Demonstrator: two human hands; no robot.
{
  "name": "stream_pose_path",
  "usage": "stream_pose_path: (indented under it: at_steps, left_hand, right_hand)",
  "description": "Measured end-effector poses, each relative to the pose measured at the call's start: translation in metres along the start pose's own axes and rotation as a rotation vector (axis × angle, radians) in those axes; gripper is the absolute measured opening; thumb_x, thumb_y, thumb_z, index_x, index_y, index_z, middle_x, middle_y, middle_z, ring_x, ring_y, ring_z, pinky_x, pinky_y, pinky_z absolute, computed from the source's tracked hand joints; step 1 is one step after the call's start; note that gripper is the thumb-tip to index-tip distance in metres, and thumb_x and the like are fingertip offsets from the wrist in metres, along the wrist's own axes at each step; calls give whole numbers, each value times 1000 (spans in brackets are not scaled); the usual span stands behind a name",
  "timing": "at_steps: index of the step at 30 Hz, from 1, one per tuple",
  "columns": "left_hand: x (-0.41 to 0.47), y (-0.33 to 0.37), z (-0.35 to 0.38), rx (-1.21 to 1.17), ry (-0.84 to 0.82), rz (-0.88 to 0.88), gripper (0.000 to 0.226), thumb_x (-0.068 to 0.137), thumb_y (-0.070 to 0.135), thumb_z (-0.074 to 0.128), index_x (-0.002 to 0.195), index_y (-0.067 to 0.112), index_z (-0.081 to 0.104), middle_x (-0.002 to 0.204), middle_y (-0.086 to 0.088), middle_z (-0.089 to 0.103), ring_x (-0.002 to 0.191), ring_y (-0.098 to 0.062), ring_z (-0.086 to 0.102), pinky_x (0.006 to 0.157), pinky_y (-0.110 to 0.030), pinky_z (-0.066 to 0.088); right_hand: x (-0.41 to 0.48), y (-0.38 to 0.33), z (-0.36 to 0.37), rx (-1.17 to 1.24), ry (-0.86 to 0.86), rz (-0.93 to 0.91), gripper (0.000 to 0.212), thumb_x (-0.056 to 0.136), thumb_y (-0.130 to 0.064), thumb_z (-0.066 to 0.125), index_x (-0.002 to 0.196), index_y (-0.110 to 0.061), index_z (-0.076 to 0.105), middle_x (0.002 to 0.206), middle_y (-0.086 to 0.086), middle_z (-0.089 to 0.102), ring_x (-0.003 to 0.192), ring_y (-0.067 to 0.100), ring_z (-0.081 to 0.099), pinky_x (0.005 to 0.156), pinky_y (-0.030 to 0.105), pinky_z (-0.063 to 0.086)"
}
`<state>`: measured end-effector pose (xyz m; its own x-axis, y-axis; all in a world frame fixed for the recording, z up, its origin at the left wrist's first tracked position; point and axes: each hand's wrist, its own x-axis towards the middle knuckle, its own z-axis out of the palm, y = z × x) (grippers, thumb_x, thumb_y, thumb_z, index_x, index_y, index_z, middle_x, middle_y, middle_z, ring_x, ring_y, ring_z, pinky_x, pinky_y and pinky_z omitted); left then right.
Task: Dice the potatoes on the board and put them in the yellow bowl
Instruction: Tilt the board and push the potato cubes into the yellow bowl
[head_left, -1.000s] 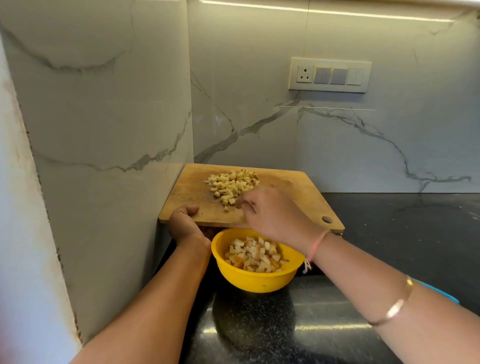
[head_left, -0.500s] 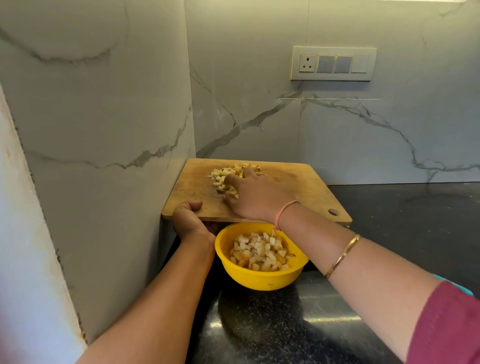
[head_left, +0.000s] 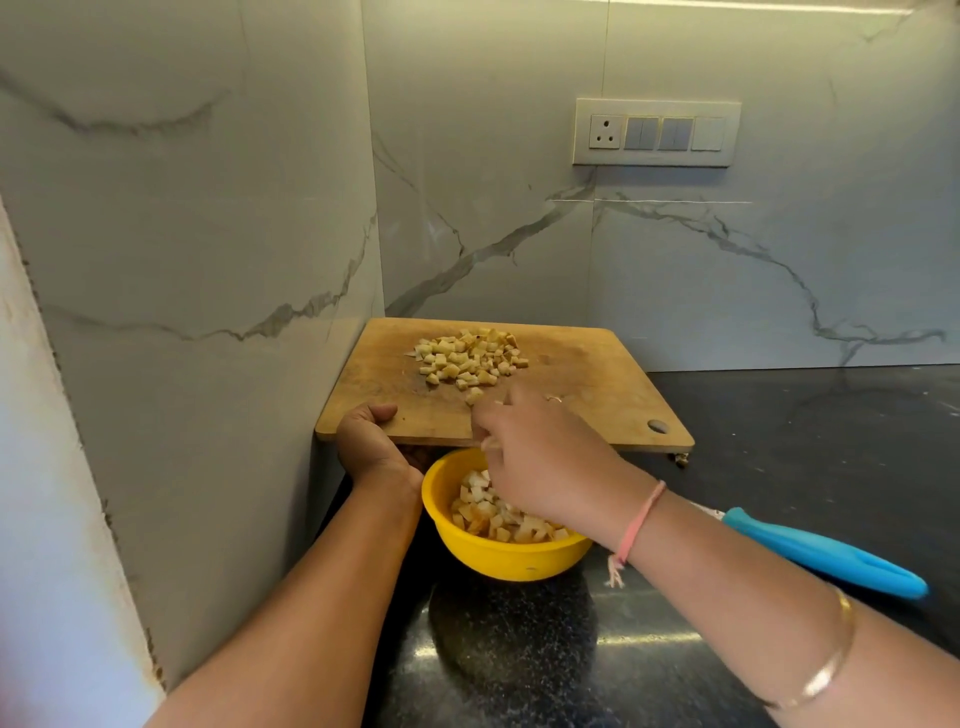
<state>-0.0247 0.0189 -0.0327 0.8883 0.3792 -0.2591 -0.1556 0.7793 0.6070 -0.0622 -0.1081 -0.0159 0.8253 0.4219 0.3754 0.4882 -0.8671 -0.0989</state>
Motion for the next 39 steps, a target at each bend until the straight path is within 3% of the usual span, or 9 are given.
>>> stream_pose_path:
  at_steps: [4, 8, 12, 14, 17, 19, 24, 31, 39]
  left_hand:
    - [-1, 0, 0, 8, 10, 3, 13, 78, 10, 51, 88, 17, 53, 88, -6, 58, 78, -26, 57, 61, -31, 47]
    - [-1, 0, 0, 13, 13, 1, 11, 78, 10, 51, 86, 18, 52, 90, -6, 57, 79, -26, 57, 62, -31, 47]
    - [-3, 1, 1, 6, -6, -16, 11, 80, 10, 51, 88, 17, 54, 89, -7, 59, 78, -27, 58, 62, -32, 48]
    - [-3, 1, 1, 0, 0, -13, 13, 80, 9, 50, 90, 16, 55, 88, -7, 59, 77, -26, 57, 61, -32, 47]
    - [0, 1, 2, -9, 7, -10, 12, 79, 7, 50, 87, 15, 55, 86, -7, 58, 76, -26, 57, 61, -31, 48]
    - [1, 1, 2, -17, 3, -7, 11, 79, 7, 50, 85, 15, 55, 84, -6, 58, 75, -26, 57, 60, -31, 48]
    - [3, 0, 0, -21, 3, -14, 24, 76, 9, 52, 98, 14, 59, 91, -9, 61, 82, -30, 60, 72, -37, 52]
    - [5, -1, 1, -29, 19, 2, 8, 78, 6, 49, 81, 12, 55, 85, -9, 59, 75, -29, 58, 73, -36, 52]
    - [-2, 0, 2, -11, 27, -6, 8, 79, 7, 51, 82, 14, 53, 87, -6, 58, 75, -25, 56, 63, -31, 47]
  right_hand:
    - [-11, 0, -11, 42, -79, 2, 21, 94, -22, 51, 112, -24, 59, 113, 1, 45, 93, 21, 51, 66, 25, 42]
    - [20, 5, -26, 55, 67, 27, 24, 95, -28, 50, 113, -21, 63, 112, 1, 48, 88, 16, 50, 59, 18, 35]
    - [75, 28, -16, 142, 81, 111, 43, 94, -45, 48, 133, -26, 49, 134, 10, 41, 112, 28, 51, 88, 33, 46]
    - [96, 37, -7, 181, 3, 164, 58, 91, -57, 47, 142, -33, 36, 152, 11, 23, 134, 35, 33, 106, 44, 35]
    - [115, 41, 3, 135, -81, 232, 76, 83, -72, 41, 148, -40, 19, 159, 8, 1, 144, 39, 7, 111, 55, 19]
    - [122, 42, 7, 123, -96, 253, 79, 81, -75, 39, 148, -37, 21, 159, 8, 5, 142, 39, 15, 110, 55, 23]
    - [120, 44, 11, 157, 3, 194, 55, 92, -55, 46, 137, -23, 46, 140, 10, 41, 121, 29, 47, 97, 35, 39]
    - [96, 45, 5, 101, 32, 114, 35, 95, -26, 50, 129, -20, 56, 129, 9, 52, 111, 25, 53, 87, 28, 42]
    - [64, 31, -10, -43, -8, 25, 35, 95, -22, 50, 129, -24, 56, 128, 2, 58, 112, 21, 55, 75, 24, 44]
